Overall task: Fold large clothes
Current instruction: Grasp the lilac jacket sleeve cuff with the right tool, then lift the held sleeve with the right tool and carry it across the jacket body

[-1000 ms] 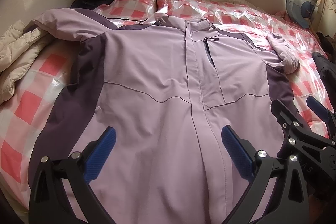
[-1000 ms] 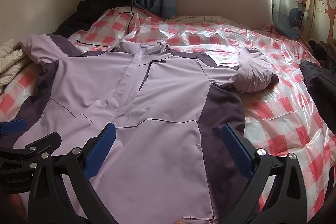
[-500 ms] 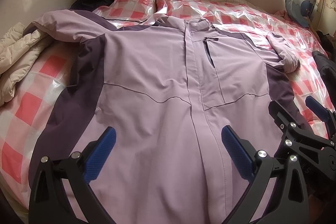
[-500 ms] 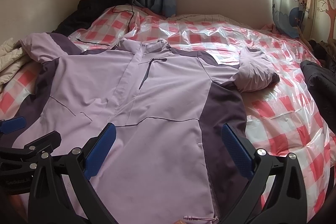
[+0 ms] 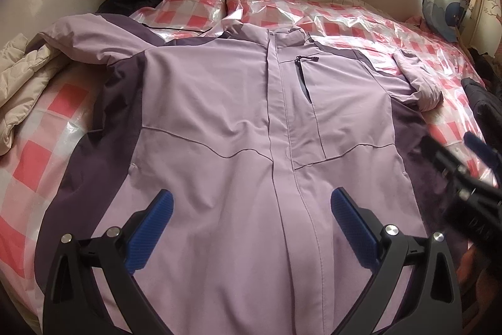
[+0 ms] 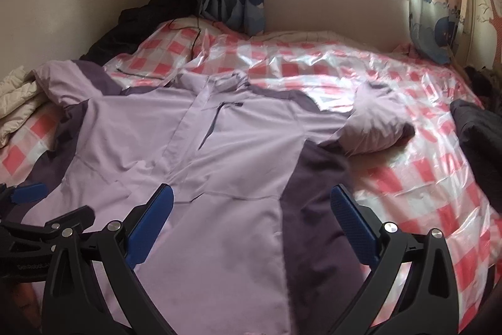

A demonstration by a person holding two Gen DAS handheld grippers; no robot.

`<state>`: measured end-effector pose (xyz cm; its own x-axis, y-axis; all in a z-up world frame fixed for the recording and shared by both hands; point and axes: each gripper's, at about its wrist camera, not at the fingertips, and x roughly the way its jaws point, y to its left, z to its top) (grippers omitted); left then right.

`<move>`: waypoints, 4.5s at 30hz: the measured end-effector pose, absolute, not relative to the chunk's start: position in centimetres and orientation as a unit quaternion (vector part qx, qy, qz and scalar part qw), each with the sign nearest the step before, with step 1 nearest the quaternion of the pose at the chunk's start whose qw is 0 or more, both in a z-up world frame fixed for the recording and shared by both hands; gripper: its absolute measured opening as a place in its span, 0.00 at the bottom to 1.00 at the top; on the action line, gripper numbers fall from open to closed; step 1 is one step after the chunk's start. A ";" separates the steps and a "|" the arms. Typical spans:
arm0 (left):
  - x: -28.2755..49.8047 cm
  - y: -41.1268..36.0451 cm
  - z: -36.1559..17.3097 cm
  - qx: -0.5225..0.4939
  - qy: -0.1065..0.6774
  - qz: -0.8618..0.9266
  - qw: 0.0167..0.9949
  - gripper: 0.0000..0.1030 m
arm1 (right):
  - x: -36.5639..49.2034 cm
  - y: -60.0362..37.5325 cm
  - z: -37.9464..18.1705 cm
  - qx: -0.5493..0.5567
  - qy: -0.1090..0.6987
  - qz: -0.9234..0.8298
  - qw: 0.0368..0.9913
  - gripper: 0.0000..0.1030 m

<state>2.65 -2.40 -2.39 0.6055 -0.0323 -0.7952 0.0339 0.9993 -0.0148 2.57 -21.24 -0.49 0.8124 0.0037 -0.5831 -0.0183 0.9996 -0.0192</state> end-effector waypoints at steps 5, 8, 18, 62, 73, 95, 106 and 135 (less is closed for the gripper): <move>3.3 -2.6 -3.0 -0.011 0.455 -0.026 0.890 0.94 | 9.4 -28.8 3.2 -0.046 0.298 -0.062 0.952 0.94; 3.4 -2.8 -3.5 -0.013 0.463 -0.032 0.886 0.94 | 18.5 -33.9 4.0 -0.085 0.343 -0.106 0.929 0.94; 5.4 -1.9 -6.2 -0.048 0.506 -0.049 0.860 0.94 | 41.9 -40.1 -10.8 -0.215 0.544 -0.217 0.781 0.94; 7.1 -3.3 -6.3 -0.239 0.464 -0.087 0.848 0.93 | 26.6 -68.6 12.6 0.334 0.208 -0.098 0.914 0.22; 5.3 -4.7 -4.3 -0.191 0.436 -0.105 0.873 0.93 | 4.2 -73.1 2.3 0.429 0.235 -0.087 0.867 0.82; -10.5 7.9 3.2 -0.205 0.383 -0.027 0.900 0.93 | -14.8 -43.8 -1.8 0.232 0.477 0.241 0.813 0.21; -10.2 7.5 2.3 -0.190 0.410 -0.043 0.891 0.93 | -19.0 -52.4 -7.8 0.274 0.537 0.107 0.790 0.38; 7.1 -11.0 -4.4 -0.029 0.397 -0.086 0.913 0.94 | 5.9 -79.1 -7.6 0.542 0.194 -0.073 0.815 0.42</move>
